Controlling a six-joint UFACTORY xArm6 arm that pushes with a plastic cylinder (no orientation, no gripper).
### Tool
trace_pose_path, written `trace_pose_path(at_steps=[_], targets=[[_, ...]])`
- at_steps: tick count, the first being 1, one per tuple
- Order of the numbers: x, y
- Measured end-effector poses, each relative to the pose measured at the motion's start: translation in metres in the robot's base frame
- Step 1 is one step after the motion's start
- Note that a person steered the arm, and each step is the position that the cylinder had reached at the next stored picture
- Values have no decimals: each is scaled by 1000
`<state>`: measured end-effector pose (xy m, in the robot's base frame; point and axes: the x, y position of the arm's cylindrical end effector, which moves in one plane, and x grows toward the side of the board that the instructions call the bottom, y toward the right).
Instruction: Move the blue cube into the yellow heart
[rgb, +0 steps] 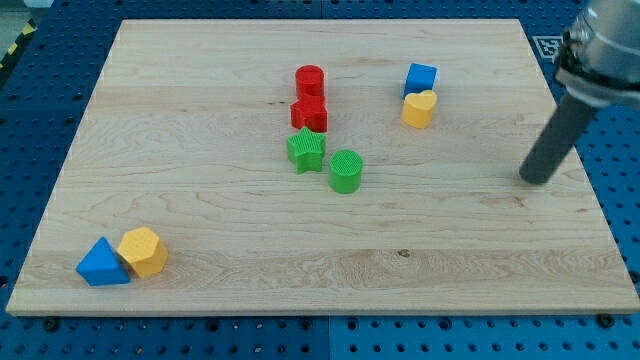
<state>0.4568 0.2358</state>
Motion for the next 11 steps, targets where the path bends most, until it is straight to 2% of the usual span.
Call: trace_pose_path(at_steps=[2, 3, 4, 5, 8, 9, 11], targets=[[-137, -11], [-175, -65], [-172, -104], [-162, -112], [-150, -126], [-136, -126], [-136, -116]])
